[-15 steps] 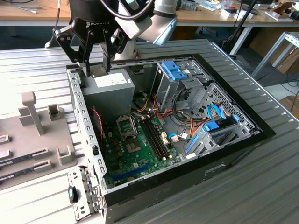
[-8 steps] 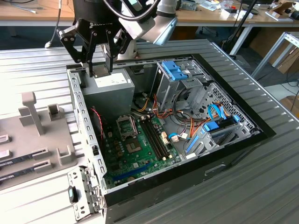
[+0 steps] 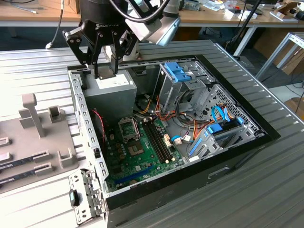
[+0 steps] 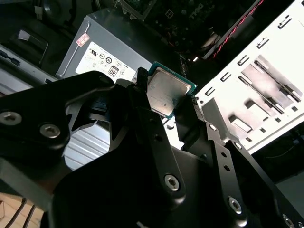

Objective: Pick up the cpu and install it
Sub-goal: 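Pick up the cpu and move it towards the insertion slot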

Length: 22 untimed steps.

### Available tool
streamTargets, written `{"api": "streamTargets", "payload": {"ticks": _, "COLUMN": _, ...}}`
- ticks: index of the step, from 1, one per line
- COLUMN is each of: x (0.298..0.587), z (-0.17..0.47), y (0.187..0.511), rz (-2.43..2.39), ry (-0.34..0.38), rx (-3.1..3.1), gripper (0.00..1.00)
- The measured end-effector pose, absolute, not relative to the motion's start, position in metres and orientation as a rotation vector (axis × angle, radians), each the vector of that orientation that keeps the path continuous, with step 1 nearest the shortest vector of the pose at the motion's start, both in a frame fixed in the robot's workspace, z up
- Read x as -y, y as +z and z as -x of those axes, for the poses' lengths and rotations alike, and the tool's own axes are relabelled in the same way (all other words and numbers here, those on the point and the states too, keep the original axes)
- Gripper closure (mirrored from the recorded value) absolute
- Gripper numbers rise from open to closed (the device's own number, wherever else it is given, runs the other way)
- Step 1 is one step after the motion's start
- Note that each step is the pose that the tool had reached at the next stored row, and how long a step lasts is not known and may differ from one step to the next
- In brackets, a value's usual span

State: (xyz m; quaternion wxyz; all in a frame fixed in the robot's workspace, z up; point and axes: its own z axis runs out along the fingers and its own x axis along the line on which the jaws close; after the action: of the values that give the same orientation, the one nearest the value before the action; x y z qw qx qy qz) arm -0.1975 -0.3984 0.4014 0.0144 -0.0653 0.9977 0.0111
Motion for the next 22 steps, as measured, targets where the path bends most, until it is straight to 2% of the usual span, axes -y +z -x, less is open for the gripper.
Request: {"api": "streamTargets", "payload": {"ticks": 22, "x": 0.398, "z": 0.174, "y": 0.397, "rz": 0.204, "ry": 0.027, "rx": -3.106, "gripper": 0.53}}
